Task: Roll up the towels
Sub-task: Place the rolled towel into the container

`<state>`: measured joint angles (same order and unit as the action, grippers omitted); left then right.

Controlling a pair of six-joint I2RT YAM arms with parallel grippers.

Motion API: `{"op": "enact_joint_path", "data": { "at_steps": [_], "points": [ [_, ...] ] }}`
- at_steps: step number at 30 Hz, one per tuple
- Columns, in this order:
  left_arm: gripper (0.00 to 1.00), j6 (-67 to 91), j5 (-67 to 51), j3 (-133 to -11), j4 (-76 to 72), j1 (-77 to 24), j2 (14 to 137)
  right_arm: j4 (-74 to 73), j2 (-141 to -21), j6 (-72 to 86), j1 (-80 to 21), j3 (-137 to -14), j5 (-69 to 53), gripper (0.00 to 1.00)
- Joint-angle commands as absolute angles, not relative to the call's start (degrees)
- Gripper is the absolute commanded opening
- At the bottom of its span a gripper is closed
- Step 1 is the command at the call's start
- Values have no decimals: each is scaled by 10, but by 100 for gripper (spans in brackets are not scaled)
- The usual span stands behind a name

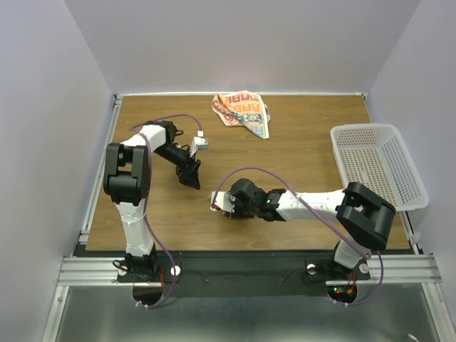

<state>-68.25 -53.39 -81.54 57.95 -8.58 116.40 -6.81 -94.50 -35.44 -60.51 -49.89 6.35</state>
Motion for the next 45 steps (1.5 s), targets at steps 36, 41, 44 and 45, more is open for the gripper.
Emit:
{"op": "enact_joint_path", "data": {
  "at_steps": [36,41,44,45],
  "points": [
    [99,-472,-657,-735,427,-78,900,-571,-853,337,176,-847,154,1],
    [99,-475,-657,-715,424,-78,894,-589,-884,381,252,-803,131,1],
    [99,-481,-656,-708,426,-78,890,-589,-903,402,271,-788,136,1],
    [99,-483,-655,-708,427,-78,890,-587,-904,408,272,-785,139,1]
  ]
}}
